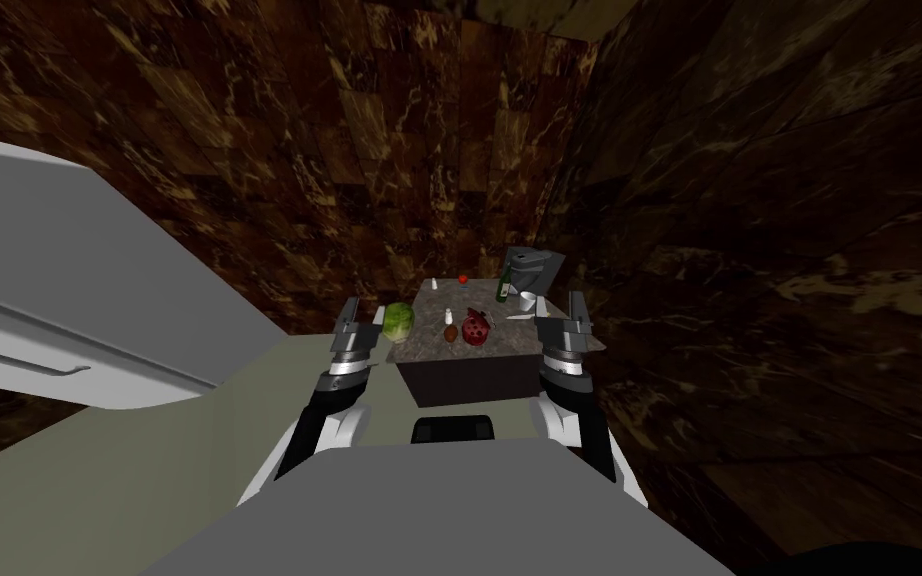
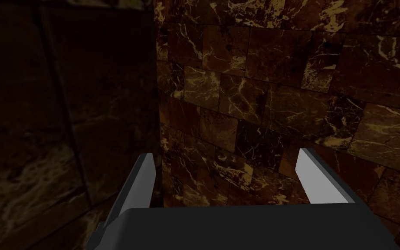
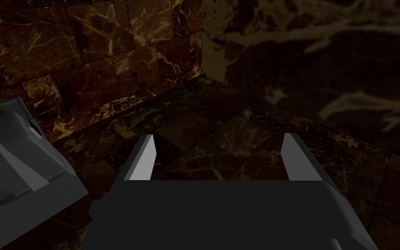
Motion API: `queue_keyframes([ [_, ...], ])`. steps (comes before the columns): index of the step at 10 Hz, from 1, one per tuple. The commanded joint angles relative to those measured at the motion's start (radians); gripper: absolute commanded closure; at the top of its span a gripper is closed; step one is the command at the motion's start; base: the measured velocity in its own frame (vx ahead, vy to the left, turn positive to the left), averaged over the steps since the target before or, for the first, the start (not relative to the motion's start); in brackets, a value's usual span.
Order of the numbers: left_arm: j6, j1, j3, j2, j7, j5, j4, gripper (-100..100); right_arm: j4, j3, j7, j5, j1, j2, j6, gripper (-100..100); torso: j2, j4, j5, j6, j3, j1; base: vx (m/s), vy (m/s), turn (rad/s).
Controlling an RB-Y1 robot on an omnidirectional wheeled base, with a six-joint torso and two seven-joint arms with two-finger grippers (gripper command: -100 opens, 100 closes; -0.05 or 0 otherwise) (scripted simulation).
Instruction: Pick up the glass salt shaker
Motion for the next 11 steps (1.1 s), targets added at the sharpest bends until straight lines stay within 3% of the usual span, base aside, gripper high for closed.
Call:
queue_keyframes([
  [1,0.035,-0.008,-0.001,0.007,0.022,-0.002,0.002,-100,0.000,0.000,0.000,0.000,0.000,0.000,0.000,0,0.000,0.000,0.000,0.000,0.000,0.000,-0.048,-0.019,0.011],
  [2,0.072,-0.024,0.000,0.019,0.056,-0.004,0.005,-100,0.000,0.000,0.000,0.000,0.000,0.000,0.000,0,-0.001,0.000,0.000,0.000,-0.001,0.000,-0.038,-0.016,0.024],
  [3,0.079,-0.024,0.000,0.019,0.056,-0.004,0.005,-100,0.000,0.000,0.000,0.000,0.000,0.000,0.000,0,-0.002,0.000,0.000,0.000,-0.001,0.001,-0.028,-0.013,0.010],
  [4,0.118,-0.042,0.001,0.031,0.093,-0.005,0.010,-100,0.000,0.000,0.000,0.000,0.000,0.000,0.000,0,-0.003,-0.001,0.000,0.000,-0.001,0.001,-0.037,-0.018,0.020],
  [5,0.126,-0.042,0.001,0.031,0.093,-0.005,0.010,-100,0.000,0.000,0.000,0.000,0.000,0.000,0.000,0,-0.003,-0.001,0.000,0.000,-0.001,0.001,-0.036,-0.018,0.011],
  [6,0.164,-0.061,0.004,0.042,0.132,-0.006,0.015,-100,0.000,0.000,0.000,0.000,0.000,0.000,0.000,0,-0.003,-0.001,0.000,0.000,-0.001,0.001,-0.042,-0.014,0.020],
  [7,0.177,-0.061,0.004,0.042,0.132,-0.006,0.015,-100,0.000,0.000,0.000,0.000,0.000,0.000,0.000,0,-0.002,0.000,0.000,0.000,-0.001,0.001,-0.035,-0.016,0.009],
  [8,0.215,-0.082,0.007,0.052,0.173,-0.006,0.022,-100,0.000,0.000,0.000,0.000,0.000,0.000,0.000,0,-0.003,-0.001,0.000,0.000,-0.001,0.001,-0.040,-0.021,0.014],
  [9,0.232,-0.082,0.007,0.052,0.173,-0.006,0.022,-100,0.000,0.000,0.000,0.000,0.000,0.000,0.000,0,-0.002,-0.001,0.000,0.000,-0.001,0.000,-0.036,-0.021,0.006],
  [10,0.272,-0.105,0.010,0.061,0.215,-0.006,0.029,-100,0.000,0.000,0.000,0.000,0.000,0.000,0.000,0,-0.003,-0.001,0.000,0.000,-0.001,0.000,-0.044,-0.026,0.007],
  [11,0.289,-0.105,0.010,0.061,0.216,-0.006,0.029,-100,0.000,0.000,0.000,0.000,0.000,0.000,0.000,0,-0.002,-0.001,0.000,0.000,-0.001,0.000,-0.037,-0.021,0.004],
])
